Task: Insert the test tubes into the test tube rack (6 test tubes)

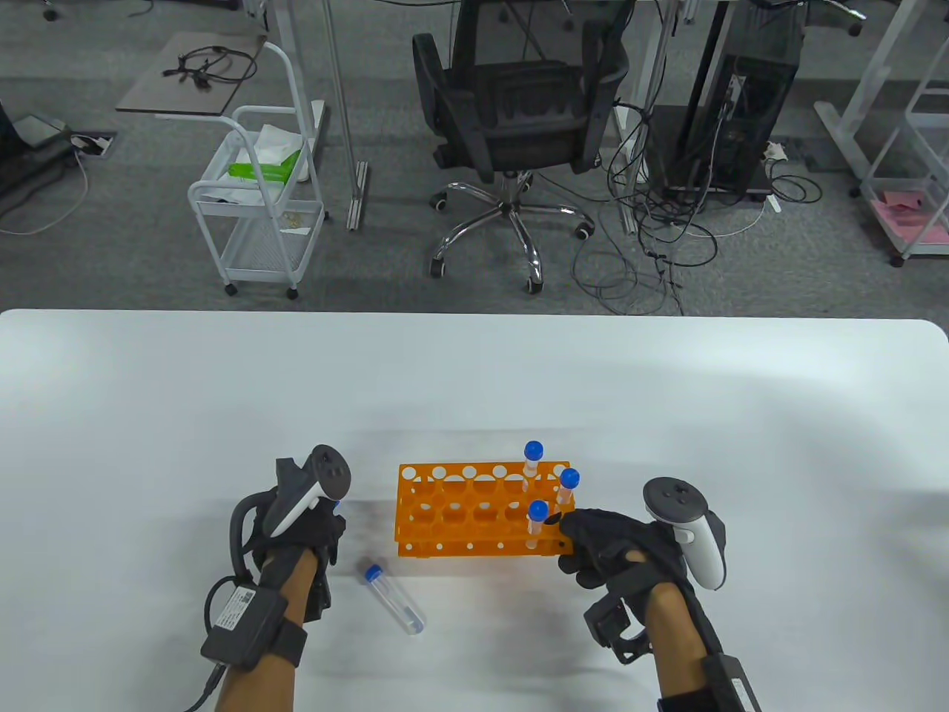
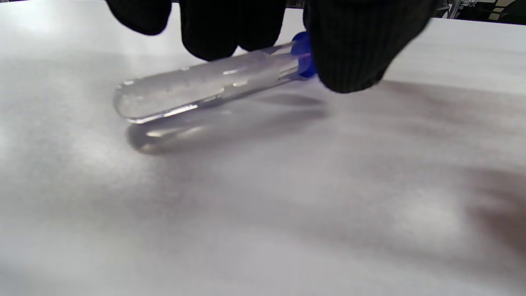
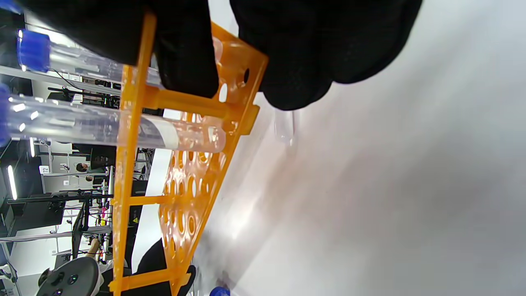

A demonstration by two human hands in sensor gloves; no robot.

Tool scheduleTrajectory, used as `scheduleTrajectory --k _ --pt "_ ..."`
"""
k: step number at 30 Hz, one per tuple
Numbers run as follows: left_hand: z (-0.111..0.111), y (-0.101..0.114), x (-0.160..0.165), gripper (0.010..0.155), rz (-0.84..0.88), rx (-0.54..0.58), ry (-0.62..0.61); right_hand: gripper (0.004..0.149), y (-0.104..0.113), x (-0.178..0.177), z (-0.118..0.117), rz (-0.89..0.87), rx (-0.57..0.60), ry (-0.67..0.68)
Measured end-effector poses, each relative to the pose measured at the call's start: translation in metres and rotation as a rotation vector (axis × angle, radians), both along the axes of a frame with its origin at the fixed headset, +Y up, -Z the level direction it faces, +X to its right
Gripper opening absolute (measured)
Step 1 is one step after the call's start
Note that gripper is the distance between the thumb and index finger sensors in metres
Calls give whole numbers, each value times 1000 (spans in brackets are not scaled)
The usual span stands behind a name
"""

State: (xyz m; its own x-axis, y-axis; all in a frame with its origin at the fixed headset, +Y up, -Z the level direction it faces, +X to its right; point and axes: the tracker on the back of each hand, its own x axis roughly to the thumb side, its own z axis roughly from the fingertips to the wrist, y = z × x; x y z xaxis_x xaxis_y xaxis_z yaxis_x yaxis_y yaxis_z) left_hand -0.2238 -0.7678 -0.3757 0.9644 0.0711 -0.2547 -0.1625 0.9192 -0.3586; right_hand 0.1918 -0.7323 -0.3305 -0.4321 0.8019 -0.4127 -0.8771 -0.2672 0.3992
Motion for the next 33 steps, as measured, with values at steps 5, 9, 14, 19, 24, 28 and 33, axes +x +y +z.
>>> scheduleTrajectory --k 5,9,14,19,24,28,33 --pt "-1 -6 -2 65 12 1 -4 47 -1 1 0 1 0 -7" --pt "-2 -6 -1 64 -35 29 -22 47 -1 1 1 -2 -7 -10" --pt "-3 -7 1 57 -48 56 -46 47 -1 2 0 -5 -9 -7" --pt "-3 -5 2 55 -54 57 -58 47 -1 2 0 -1 -8 -11" --pt "-2 5 1 56 -10 72 -61 47 -1 3 -1 0 -7 -9" --pt "3 26 -3 53 66 150 -50 47 -1 3 -1 -1 -6 -6" --pt "9 47 -6 50 86 233 -42 47 -1 3 -1 -3 -11 -3"
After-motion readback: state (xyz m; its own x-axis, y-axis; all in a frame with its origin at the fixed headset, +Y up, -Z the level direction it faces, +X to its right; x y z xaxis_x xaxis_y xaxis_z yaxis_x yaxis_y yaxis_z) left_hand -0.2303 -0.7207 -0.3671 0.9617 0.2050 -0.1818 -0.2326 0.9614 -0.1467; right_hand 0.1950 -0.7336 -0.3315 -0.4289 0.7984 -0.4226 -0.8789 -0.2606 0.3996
